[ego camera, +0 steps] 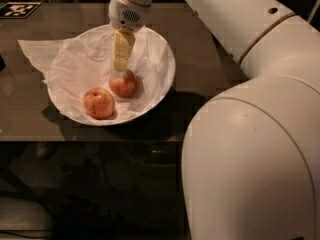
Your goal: Pick apple from white bowl
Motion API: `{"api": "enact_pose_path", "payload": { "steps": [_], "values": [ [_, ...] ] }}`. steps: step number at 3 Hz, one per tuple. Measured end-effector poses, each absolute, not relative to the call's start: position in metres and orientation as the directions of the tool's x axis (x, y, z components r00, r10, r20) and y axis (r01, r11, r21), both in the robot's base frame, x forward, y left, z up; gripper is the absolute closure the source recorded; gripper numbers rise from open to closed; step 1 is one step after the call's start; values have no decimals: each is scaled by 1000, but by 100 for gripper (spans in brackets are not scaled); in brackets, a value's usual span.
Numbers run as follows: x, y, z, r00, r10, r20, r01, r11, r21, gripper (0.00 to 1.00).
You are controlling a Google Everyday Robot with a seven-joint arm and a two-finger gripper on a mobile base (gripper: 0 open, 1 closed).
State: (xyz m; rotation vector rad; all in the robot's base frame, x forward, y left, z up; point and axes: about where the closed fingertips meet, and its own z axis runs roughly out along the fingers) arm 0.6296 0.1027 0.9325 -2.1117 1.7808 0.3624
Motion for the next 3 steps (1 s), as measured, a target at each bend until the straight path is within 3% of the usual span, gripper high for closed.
{"api": "enact_pose_path", "payload": {
  "steps": [3],
  "values": [
    [598,119,899,111,-852,-511,-993,-108,-35,0]
  ]
}}
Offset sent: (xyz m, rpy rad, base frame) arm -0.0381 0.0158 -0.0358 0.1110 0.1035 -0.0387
